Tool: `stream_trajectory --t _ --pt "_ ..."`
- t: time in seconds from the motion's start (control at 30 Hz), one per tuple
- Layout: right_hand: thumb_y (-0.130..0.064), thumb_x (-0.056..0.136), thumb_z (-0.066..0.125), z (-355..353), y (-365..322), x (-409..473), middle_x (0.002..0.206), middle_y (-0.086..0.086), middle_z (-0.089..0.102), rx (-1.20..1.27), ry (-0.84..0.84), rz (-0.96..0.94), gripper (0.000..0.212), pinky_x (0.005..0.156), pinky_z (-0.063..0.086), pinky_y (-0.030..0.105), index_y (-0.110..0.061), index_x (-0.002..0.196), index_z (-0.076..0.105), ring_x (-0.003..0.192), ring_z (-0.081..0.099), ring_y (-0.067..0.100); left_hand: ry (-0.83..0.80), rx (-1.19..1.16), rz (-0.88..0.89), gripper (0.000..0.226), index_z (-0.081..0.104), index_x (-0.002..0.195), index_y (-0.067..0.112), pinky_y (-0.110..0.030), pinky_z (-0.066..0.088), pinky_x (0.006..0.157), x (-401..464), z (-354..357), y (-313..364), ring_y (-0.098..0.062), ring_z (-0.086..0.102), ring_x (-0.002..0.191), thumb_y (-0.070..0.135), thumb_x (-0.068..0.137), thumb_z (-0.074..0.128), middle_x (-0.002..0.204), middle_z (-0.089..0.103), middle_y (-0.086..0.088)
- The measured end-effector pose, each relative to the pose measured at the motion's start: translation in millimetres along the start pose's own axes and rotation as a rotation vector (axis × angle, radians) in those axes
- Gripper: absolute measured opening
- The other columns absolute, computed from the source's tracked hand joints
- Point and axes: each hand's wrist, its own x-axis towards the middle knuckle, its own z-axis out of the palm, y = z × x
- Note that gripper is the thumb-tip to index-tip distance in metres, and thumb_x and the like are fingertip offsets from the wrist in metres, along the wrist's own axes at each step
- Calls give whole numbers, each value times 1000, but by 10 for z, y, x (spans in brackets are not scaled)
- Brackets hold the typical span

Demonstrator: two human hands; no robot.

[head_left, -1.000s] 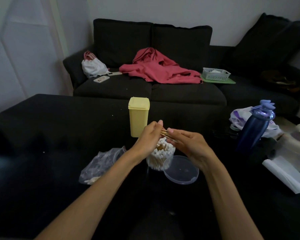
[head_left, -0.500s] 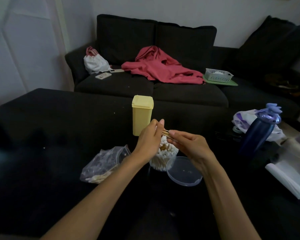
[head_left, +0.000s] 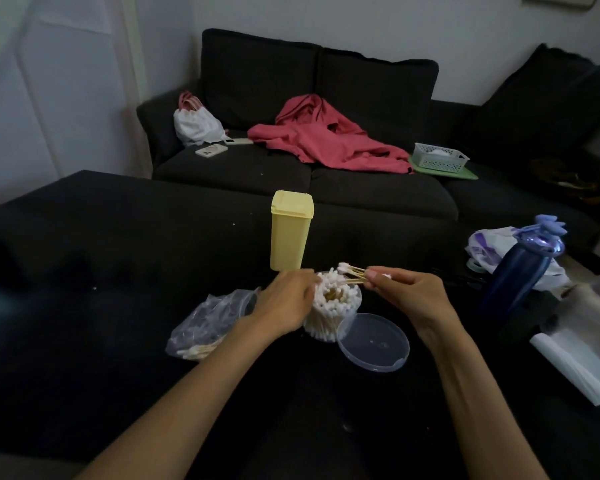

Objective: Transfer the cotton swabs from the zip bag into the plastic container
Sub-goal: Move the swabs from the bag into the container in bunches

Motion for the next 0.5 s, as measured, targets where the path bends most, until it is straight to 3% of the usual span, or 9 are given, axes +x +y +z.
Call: stream_trajectory --t 0.07,0.2,0.3,0.5 --pt "-6 79 70 -32 25 -4 89 7 74 -9 -12 21 9 77 55 26 -13 85 72 85 71 16 -21 18 -33 32 55 128 27 -44 44 100 -52 13 -16 -17 51 123 25 99 41 136 54 2" --pt "-6 79 70 -82 82 -32 91 10 73 -66 -90 71 8 70 56 22 -12 84 72 85 71 17 -71 17 -13 31 56 127 29 -34 39 104 -169 -62 -13 -11 46 127 28 96 51 139 49 10" --pt "-8 77 72 -107 90 -46 92 10 74 -127 -143 47 11 69 56 18 -11 87 73 84 71 15 -135 -1 6 32 55 129 29 -35 38 106 -302 -89 8 -10 44 129 27 96 51 141 46 10" --pt "-14 76 75 -143 136 -71 86 0 74 -486 -244 -112 10 66 52 14 -18 85 75 81 70 7 -115 19 2 34 53 131 29 -36 38 107 -381 -73 28 -11 42 130 28 97 50 143 43 11"
